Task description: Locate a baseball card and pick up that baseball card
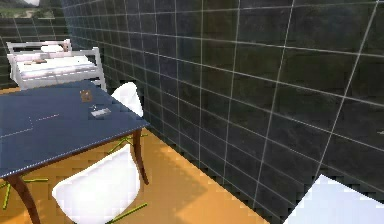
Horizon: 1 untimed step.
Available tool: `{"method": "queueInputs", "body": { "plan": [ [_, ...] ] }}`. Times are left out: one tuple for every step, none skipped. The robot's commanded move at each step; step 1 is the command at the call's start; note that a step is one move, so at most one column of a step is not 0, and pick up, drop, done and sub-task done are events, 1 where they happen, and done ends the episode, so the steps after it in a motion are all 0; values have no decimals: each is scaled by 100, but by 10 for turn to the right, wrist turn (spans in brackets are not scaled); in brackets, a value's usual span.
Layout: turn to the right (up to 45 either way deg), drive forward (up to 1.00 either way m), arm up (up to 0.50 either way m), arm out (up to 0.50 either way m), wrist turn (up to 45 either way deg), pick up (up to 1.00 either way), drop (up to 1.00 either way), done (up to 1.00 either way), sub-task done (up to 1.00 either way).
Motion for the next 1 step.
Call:
{"method": "queueInputs", "body": {
  "plan": [
    [0, 0, 0, 0, 0, 100, 0, 0, 0]
  ]
}}
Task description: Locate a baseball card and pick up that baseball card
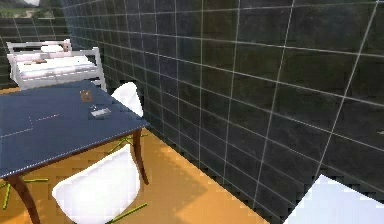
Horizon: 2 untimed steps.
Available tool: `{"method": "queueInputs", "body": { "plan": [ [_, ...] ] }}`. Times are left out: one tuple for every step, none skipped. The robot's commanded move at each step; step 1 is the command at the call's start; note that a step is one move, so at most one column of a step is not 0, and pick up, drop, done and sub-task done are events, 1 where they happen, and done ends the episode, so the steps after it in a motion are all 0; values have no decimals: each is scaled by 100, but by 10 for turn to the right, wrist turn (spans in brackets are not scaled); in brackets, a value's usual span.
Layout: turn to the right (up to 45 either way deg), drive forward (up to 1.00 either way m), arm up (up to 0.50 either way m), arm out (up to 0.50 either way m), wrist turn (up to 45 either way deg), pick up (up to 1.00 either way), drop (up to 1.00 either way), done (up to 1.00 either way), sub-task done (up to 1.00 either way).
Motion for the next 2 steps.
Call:
{"method": "queueInputs", "body": {
  "plan": [
    [0, 0, 10, 0, 0, 0, 0, 0, 0],
    [0, 0, 0, 0, 0, 0, 0, 100, 0]
  ]
}}
